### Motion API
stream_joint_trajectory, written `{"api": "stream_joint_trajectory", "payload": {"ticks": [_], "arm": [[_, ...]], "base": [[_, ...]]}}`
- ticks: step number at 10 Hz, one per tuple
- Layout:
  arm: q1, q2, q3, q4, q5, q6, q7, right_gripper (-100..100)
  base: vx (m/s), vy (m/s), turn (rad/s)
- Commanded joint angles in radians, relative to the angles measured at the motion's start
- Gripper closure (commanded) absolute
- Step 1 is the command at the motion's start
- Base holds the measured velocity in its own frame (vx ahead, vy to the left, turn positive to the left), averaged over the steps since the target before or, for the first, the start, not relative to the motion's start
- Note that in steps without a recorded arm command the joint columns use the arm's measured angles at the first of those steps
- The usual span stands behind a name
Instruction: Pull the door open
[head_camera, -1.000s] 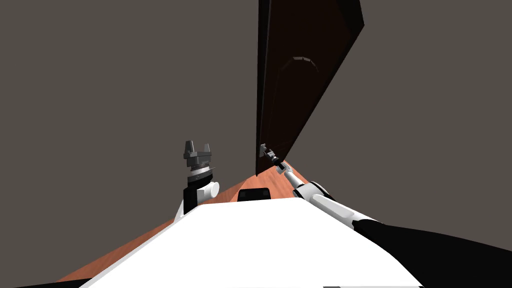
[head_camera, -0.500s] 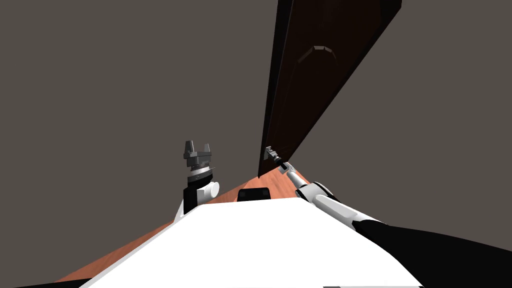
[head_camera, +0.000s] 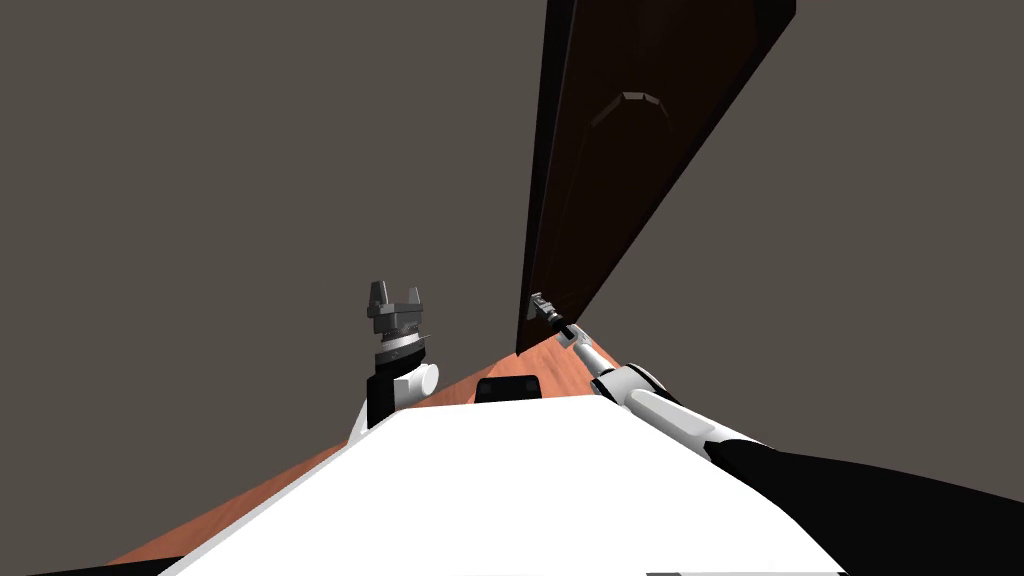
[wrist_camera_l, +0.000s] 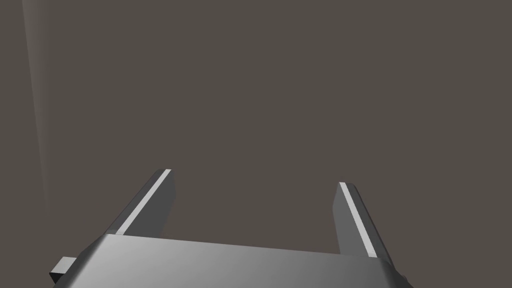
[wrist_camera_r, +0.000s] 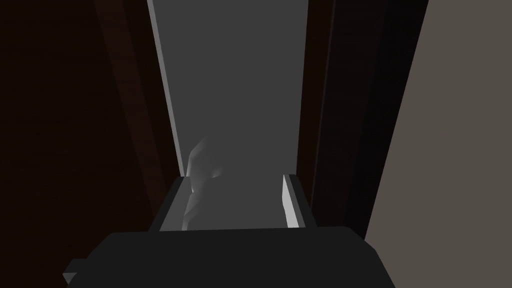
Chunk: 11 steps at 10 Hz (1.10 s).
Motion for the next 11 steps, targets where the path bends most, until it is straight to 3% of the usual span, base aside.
{"api": "stream_joint_trajectory", "payload": {"ticks": [1, 6, 11], "arm": [[0.000, 0.001, -0.004, 0.000, -0.017, 0.002, -0.033, 100], [0.001, 0.004, -0.011, -0.002, -0.056, 0.007, -0.107, 100], [0.003, 0.008, -0.023, -0.003, -0.115, 0.015, -0.219, 100]], "base": [[-0.036, -0.022, 0.078], [-0.038, -0.046, 0.088], [-0.051, -0.056, 0.105]]}}
